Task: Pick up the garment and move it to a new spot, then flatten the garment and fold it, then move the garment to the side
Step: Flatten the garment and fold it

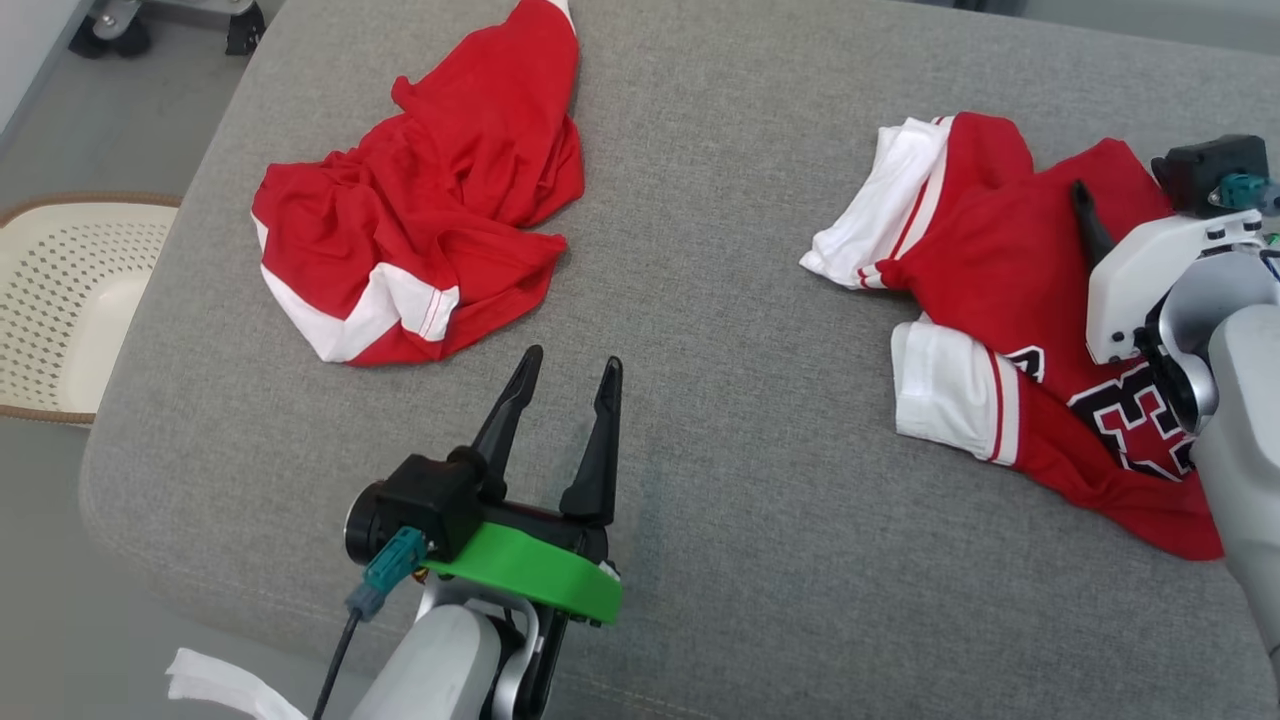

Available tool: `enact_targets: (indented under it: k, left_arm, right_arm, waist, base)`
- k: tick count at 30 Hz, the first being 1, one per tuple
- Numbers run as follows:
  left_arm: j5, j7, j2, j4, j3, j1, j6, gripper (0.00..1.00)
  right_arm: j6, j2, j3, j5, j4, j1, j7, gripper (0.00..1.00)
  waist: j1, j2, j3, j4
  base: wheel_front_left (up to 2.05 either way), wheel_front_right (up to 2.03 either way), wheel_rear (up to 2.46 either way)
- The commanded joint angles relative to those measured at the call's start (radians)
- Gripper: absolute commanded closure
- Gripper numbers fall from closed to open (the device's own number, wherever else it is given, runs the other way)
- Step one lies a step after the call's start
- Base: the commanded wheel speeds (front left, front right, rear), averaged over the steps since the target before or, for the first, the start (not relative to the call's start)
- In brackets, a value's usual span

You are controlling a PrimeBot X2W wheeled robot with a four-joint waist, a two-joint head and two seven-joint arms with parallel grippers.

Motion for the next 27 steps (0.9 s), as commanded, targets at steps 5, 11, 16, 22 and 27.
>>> enact_targets:
  k: [5,11,16,22,27]
  left_arm:
    - [-0.019,0.000,0.000,-0.005,-0.019,-0.033,0.012,0.00]
    - [-0.023,0.000,0.000,-0.011,-0.026,-0.047,0.019,0.00]
    - [-0.025,0.000,0.000,-0.005,-0.024,-0.051,0.022,0.00]
    - [-0.030,0.000,0.000,-0.007,-0.030,-0.057,0.024,0.00]
    - [-0.033,0.000,0.000,-0.012,-0.037,-0.065,0.023,0.00]
  right_arm:
    - [-0.001,-0.059,0.091,0.156,0.047,-0.060,0.089,0.00]
    - [-0.001,-0.124,0.181,0.328,0.013,-0.090,0.168,1.00]
    - [-0.001,-0.167,0.184,0.375,-0.015,-0.118,0.122,1.00]
    - [-0.001,-0.206,0.061,0.291,0.050,-0.220,0.032,1.00]
    - [-0.001,-0.227,-0.106,0.121,0.150,-0.336,-0.052,1.00]
  waist:
    - [0.0000,0.0000,0.043,0.011]
    - [0.0000,0.0000,0.060,0.006]
    - [0.0000,0.0000,0.062,0.001]
    - [0.0000,0.0000,0.063,-0.003]
    - [0.0000,0.0000,0.071,0.000]
  base:
    - [0.00,0.00,0.00]
    - [0.00,0.00,0.00]
    - [0.00,0.00,0.00]
    - [0.00,0.00,0.00]
    - [0.00,0.00,0.00]
